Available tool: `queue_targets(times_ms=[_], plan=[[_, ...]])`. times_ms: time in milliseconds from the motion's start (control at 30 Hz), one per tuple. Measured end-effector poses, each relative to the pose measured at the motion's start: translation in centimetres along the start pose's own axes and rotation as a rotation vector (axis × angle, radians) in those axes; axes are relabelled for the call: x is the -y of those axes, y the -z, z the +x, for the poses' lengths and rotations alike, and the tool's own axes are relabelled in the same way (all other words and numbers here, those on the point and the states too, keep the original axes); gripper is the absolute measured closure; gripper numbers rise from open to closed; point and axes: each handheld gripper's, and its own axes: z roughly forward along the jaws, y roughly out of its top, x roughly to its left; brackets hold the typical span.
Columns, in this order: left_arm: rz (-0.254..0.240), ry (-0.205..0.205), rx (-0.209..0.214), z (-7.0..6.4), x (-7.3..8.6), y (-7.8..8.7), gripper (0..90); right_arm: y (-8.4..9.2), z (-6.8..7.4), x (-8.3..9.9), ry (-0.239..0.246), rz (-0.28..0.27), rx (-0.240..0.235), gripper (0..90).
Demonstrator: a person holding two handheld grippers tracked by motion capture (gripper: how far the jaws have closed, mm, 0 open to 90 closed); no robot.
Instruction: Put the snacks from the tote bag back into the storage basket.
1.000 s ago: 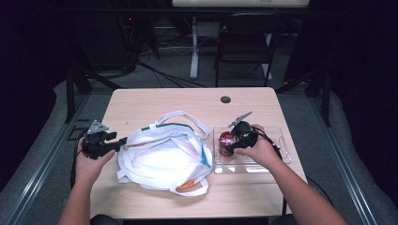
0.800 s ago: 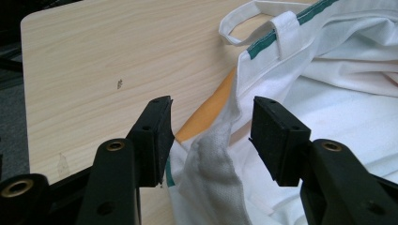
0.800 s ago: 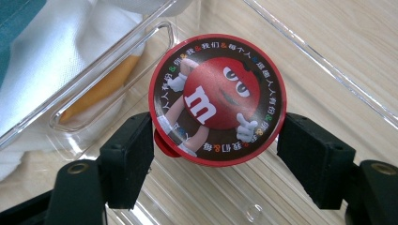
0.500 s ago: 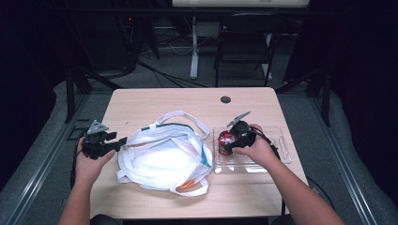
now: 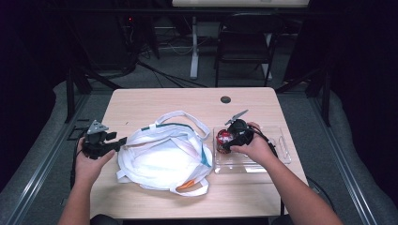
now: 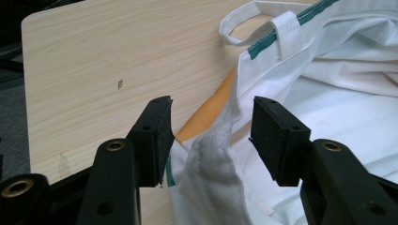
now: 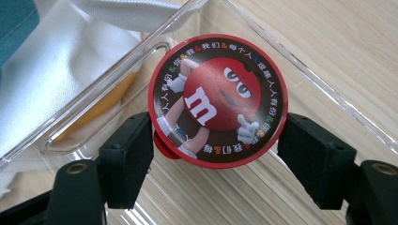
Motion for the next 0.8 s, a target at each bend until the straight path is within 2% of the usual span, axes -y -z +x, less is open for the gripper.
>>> queue_targets(times_ms=[800], plan=[[0.001,0.0,-0.001,0.0,0.01,-0.01,48.8,-0.56,-0.15,-0.34,0.018,-0.024,-0.017,26.6]])
